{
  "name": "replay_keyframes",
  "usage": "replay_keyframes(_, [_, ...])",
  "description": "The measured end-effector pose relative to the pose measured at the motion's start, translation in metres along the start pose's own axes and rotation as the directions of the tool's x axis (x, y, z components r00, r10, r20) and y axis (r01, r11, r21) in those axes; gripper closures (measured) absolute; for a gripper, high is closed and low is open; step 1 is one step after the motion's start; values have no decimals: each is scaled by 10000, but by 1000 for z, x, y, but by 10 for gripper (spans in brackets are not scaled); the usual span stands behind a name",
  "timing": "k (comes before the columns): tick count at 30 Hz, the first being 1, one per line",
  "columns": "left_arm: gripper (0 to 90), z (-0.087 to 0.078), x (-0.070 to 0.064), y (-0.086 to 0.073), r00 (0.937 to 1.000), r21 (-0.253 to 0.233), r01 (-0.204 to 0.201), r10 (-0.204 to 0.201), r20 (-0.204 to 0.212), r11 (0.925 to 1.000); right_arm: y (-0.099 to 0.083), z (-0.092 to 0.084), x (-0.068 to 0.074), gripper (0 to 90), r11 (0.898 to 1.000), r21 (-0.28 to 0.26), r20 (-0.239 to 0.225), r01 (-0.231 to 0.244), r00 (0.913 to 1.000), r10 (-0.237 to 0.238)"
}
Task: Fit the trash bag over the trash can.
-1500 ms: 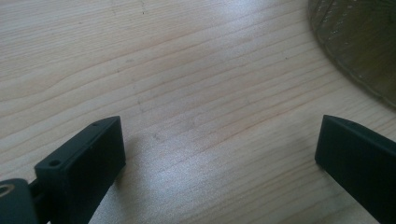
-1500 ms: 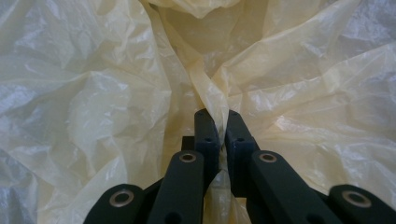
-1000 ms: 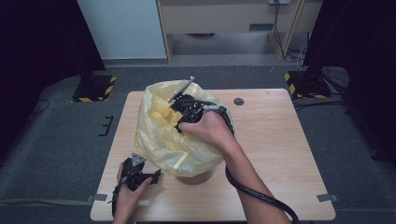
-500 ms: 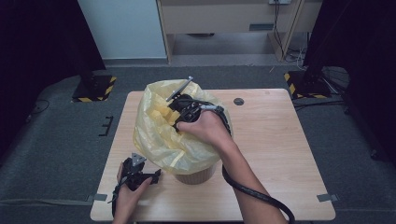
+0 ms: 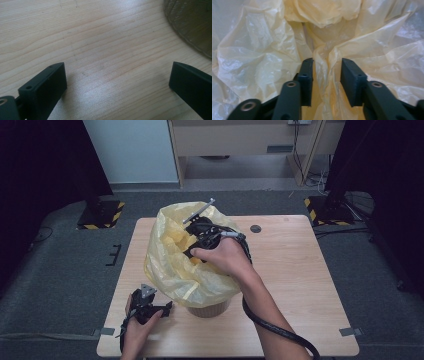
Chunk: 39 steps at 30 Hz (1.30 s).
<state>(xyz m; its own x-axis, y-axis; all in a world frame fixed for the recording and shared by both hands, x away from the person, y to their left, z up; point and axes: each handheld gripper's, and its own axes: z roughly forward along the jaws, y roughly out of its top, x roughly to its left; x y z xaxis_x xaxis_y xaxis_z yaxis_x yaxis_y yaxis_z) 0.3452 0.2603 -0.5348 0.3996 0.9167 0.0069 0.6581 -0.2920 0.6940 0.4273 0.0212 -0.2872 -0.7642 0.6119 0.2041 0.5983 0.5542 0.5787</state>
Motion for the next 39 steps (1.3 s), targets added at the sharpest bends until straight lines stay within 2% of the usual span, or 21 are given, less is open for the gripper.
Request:
replay_keyframes(2, [9,0,0,0,10000,2,2,-2,-3,10000,-1,0,1,575,10000,-19,182,0,9998,1])
replay_keyframes(6, [8,0,0,0,10000,2,0,0,-7,10000,-1,-5,2,540,9998,-187,245,-40,9997,44])
replay_keyframes(9, [8,0,0,0,10000,7,-1,1,-1,10000,-1,-10,2,477,9991,-399,381,-113,9992,128])
replay_keyframes(13, [7,0,0,0,10000,7,-4,4,-6,10000,-1,-18,3,471,9981,-599,479,-159,9987,187])
replay_keyframes(16, [7,0,0,0,10000,9,-5,5,-5,10000,-1,-25,4,527,9963,-844,550,-128,9983,175])
replay_keyframes(22, [6,0,0,0,10000,11,-5,5,-10,10000,-3,-42,5,769,9901,-1403,497,77,9988,-7])
replay_keyframes(26, [6,0,0,0,10000,14,-7,7,-10,10000,-9,-55,2,865,9858,-1678,494,93,9988,-11])
replay_keyframes(29, [6,0,0,0,10000,12,-1,1,-30,10000,-14,-64,-2,900,9810,-1939,356,-25,9993,96])
replay_keyframes(32, [6,0,-1,0,10000,10,2,-2,-35,10000,-19,-71,-10,900,9762,-2150,287,-271,9990,340])
replay_keyframes(39, [6,1,-1,0,10000,11,2,-2,-34,10000,-28,-78,-18,900,9700,-2392,57,-435,9989,462])
